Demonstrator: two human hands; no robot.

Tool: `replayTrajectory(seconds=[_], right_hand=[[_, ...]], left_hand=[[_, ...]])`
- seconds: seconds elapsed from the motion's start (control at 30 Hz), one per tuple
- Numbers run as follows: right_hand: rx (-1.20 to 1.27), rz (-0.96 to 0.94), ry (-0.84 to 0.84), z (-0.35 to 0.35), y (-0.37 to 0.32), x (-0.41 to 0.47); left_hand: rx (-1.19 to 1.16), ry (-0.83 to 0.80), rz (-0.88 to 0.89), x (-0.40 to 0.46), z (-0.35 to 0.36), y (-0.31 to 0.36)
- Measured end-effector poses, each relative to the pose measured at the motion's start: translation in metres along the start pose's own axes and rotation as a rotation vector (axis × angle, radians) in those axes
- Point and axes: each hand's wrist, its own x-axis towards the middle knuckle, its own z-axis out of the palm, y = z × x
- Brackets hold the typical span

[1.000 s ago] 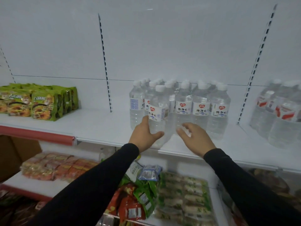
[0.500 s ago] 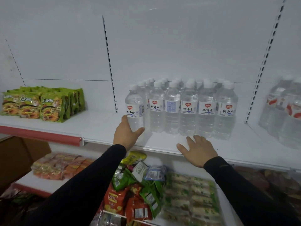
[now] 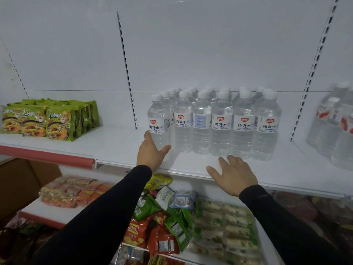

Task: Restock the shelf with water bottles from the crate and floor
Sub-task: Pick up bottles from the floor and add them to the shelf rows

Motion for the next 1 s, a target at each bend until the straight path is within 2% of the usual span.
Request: replayTrajectory(seconds=[0.33, 0.53, 0.67, 0.77, 0.83, 0.93, 1.0], right_hand=[[0.015, 0.005, 0.012, -0.003, -0.001, -0.003], [0.049, -0.006, 0.036, -0.003, 0.002, -0.002], [0.130, -0.034, 0.186, 0.000, -0.013, -0.025], [0.251, -0.134, 0.370, 0.020, -0.050, -0.066], [0.351, -0.197, 0.431, 0.043, -0.084, -0.104], [0.330, -0.308, 0.370, 0.097, -0.135, -0.162], [0.359, -0.332, 0.143, 0.138, -0.164, -0.205]], left_hand=[[0.024, 0.003, -0.038, 0.005, 0.005, -0.001], [0.099, -0.108, -0.043, -0.010, -0.018, -0.005], [0.218, -0.101, 0.072, -0.056, -0.066, -0.019], [0.318, -0.094, 0.190, -0.107, -0.110, -0.052], [0.346, -0.103, 0.220, -0.143, -0.137, -0.082], [0.363, -0.178, 0.209, -0.204, -0.168, -0.141], [0.384, -0.241, 0.155, -0.246, -0.179, -0.191]])
